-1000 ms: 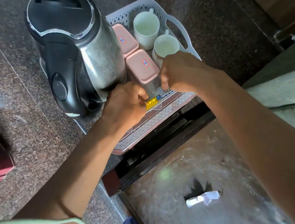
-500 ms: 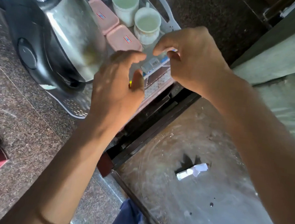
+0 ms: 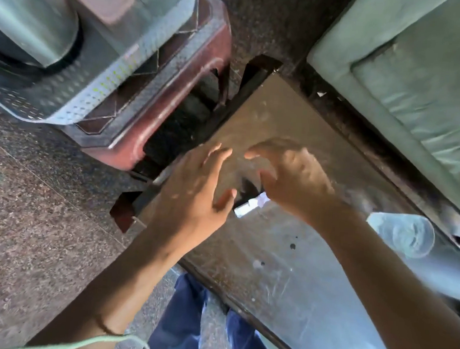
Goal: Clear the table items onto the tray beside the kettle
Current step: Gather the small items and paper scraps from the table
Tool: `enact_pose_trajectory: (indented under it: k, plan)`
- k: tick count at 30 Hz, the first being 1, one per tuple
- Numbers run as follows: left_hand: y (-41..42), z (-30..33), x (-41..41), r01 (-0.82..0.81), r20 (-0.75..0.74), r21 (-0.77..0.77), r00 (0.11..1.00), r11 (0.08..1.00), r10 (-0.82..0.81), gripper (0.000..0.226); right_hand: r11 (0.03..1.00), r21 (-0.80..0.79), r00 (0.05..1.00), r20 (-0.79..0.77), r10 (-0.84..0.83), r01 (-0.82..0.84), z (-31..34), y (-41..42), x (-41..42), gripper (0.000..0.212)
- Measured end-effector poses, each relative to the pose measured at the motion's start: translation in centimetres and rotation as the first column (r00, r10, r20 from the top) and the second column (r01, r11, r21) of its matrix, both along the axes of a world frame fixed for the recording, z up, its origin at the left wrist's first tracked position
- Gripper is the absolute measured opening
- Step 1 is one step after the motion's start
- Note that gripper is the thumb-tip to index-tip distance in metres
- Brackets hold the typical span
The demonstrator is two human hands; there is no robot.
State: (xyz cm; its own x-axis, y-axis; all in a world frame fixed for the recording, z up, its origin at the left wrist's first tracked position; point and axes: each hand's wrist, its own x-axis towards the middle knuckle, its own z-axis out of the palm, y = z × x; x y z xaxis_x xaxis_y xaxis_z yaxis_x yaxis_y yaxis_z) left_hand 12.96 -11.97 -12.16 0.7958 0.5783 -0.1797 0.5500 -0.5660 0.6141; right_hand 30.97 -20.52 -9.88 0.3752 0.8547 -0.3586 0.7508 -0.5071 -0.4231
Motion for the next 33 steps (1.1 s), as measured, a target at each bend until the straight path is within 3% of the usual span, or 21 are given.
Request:
enact_pose_trajectory:
  k: [5, 8, 16, 27, 33]
  plan:
    - [-4.9, -3.9, -1.5, 0.159, -0.307, 0.008, 0.94, 0.987, -0.149, 0.102, 0.991, -0.129, 0.999, -0.019, 0.034, -0.036, -4.0, -4.5, -1.0, 0.055]
    - [-6.6, -6.3, -2.5, 0.194, -0.391, 0.035, 0.905, 0.98, -0.165, 0.123, 0.987, -0.152, 0.998, 0.033, 0.059, -0.054, -5.7, -5.9, -1.2, 0.062]
    - [-8.3, -7.9, -3.5, 0.159, -0.434, 0.079, 0.894, 0.984, -0.109, 0.141, 0.99, -0.138, 0.993, 0.114, 0.03, -0.014, -7.5, -7.0, -1.0, 0.049]
    - [-8.3, -8.6, -3.6, 0.183, -0.467, 0.1, 0.877, 0.978, -0.116, 0.14, 0.989, -0.025, 0.99, 0.006, -0.143, 0.143, -7.6, -7.2, 0.7, 0.029]
    - [-8.0, -8.7, -3.9, 0.193, -0.446, 0.098, 0.885, 0.976, -0.13, 0.141, 0.972, 0.021, 0.964, -0.13, -0.23, 0.235, -5.3, -6.5, 0.8, 0.019]
